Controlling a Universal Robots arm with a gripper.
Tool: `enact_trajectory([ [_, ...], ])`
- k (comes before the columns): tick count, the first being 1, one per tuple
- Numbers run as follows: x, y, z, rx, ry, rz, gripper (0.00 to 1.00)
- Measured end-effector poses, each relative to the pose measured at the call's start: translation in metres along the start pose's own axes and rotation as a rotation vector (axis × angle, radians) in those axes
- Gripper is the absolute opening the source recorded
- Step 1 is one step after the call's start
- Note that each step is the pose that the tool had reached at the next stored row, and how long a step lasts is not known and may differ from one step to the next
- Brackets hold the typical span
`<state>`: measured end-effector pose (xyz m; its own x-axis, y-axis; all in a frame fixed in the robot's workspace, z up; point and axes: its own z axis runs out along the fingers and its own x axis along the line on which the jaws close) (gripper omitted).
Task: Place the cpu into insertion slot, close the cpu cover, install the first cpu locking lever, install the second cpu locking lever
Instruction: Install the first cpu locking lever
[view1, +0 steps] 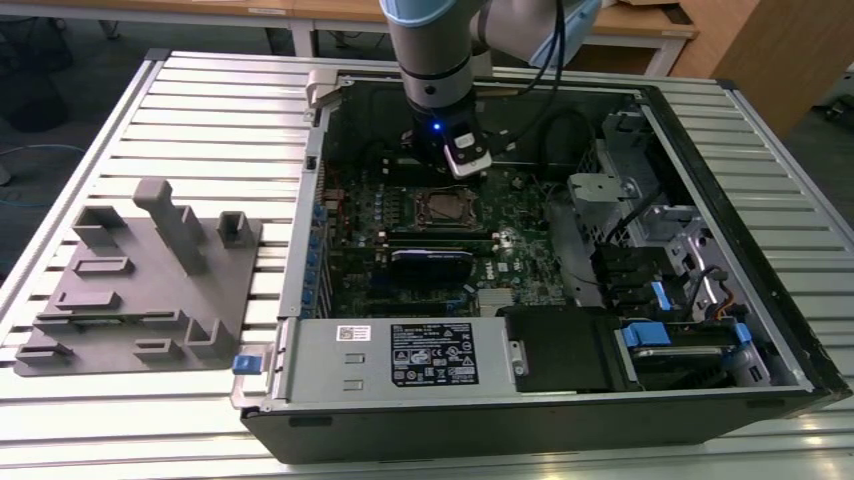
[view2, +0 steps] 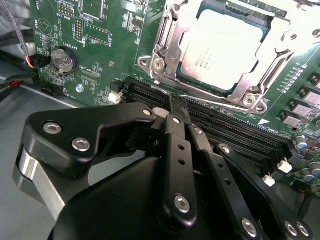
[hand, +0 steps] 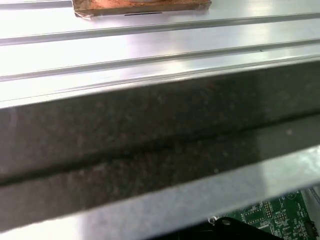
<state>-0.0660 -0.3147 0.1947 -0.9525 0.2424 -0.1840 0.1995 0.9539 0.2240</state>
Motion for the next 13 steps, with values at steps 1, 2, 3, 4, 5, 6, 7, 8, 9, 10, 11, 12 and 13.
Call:
enact_trajectory([
  [1, 0.0000, 0.0000, 0.0000, -0.0001, -0.0001, 0.000, 0.11],
  [2, 0.0000, -0.0002, 0.0000, -0.0002, -0.0003, 0.000, 0.11],
  [3, 0.0000, -0.0005, -0.0001, -0.0002, -0.0004, 0.000, 0.11],
  [4, -0.0003, -0.0015, -0.0002, -0.0003, -0.0007, 0.000, 0.11],
  [5, -0.0004, -0.0020, -0.0003, -0.0003, -0.0008, 0.000, 0.11],
  [6, -0.0006, -0.0026, -0.0004, -0.0003, -0.0009, 0.000, 0.11],
  [7, -0.0007, -0.0031, -0.0005, -0.0004, -0.0011, 0.000, 0.11],
  [8, -0.0008, -0.0036, -0.0005, -0.0003, -0.0014, 0.000, 0.11],
  [9, -0.0009, -0.0040, -0.0006, -0.0001, -0.0017, 0.000, 0.11],
  [10, -0.0010, -0.0044, -0.0006, 0.0002, -0.0023, -0.001, 0.11],
  [11, -0.0010, -0.0047, -0.0006, 0.0006, -0.0029, -0.001, 0.11],
  [12, -0.0011, -0.0051, -0.0005, 0.0010, -0.0037, -0.001, 0.11],
  [13, -0.0012, -0.0053, -0.0004, 0.0017, -0.0047, -0.001, 0.11],
])
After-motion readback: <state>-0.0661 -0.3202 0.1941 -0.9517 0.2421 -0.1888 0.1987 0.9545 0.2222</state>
